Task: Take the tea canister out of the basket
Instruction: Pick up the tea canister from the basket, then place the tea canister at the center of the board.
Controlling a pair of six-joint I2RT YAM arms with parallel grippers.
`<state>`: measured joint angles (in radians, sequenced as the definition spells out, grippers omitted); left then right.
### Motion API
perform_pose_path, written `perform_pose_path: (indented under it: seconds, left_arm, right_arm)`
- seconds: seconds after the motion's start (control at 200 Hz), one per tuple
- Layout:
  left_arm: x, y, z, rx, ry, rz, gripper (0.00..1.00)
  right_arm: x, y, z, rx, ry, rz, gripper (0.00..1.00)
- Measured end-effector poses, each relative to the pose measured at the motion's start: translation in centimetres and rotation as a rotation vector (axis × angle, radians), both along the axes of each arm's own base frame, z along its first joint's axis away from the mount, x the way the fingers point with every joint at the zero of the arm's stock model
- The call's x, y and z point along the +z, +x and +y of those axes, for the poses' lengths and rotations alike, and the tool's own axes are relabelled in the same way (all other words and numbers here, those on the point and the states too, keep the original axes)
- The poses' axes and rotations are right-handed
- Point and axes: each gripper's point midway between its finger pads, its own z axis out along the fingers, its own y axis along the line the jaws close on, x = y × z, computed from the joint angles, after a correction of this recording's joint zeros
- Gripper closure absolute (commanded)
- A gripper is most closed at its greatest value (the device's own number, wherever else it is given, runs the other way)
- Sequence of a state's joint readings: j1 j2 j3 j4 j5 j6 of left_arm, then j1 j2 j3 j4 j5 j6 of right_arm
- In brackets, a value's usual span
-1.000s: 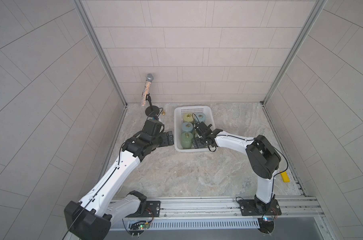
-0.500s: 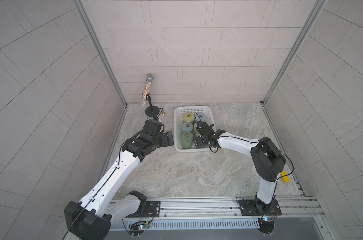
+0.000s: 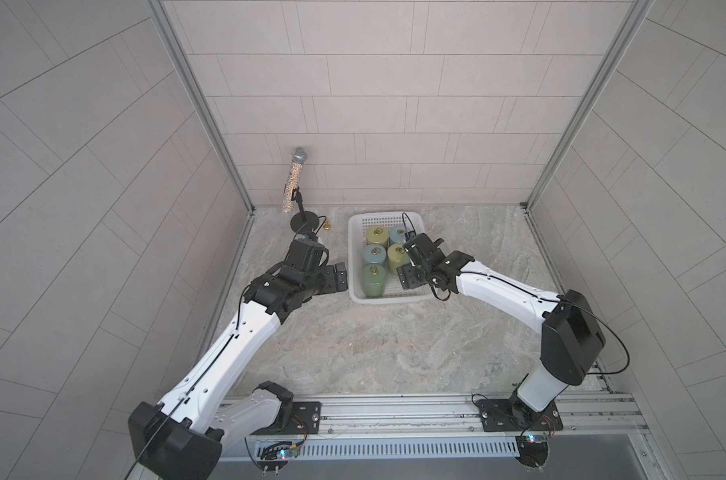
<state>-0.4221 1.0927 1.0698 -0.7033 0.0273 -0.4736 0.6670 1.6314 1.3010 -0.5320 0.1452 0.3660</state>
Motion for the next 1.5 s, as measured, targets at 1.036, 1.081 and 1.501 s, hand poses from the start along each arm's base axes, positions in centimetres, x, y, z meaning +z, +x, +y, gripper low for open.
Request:
perform_pose_path:
  seconds: [1.036, 1.081, 1.501]
  left_arm:
    - [2.1, -2.0, -0.5, -0.054, -0.077, -0.036, 0.00]
    - [2.3, -2.4, -0.4, -0.054, -0.077, -0.038, 0.00]
    - [2.8, -4.3, 0.5, -0.047, -0.079, -0.032, 0.00]
  right_arm:
    - [-5.8, -13.7, 1.9, 0.010, -0.012, 0.076, 0.21]
    - [-6.4, -13.6, 2.0, 0.004, -0.008, 0.072, 0.21]
    - [-10.4, -12.3, 3.5, -0.020, -0.039, 0.065, 0.20]
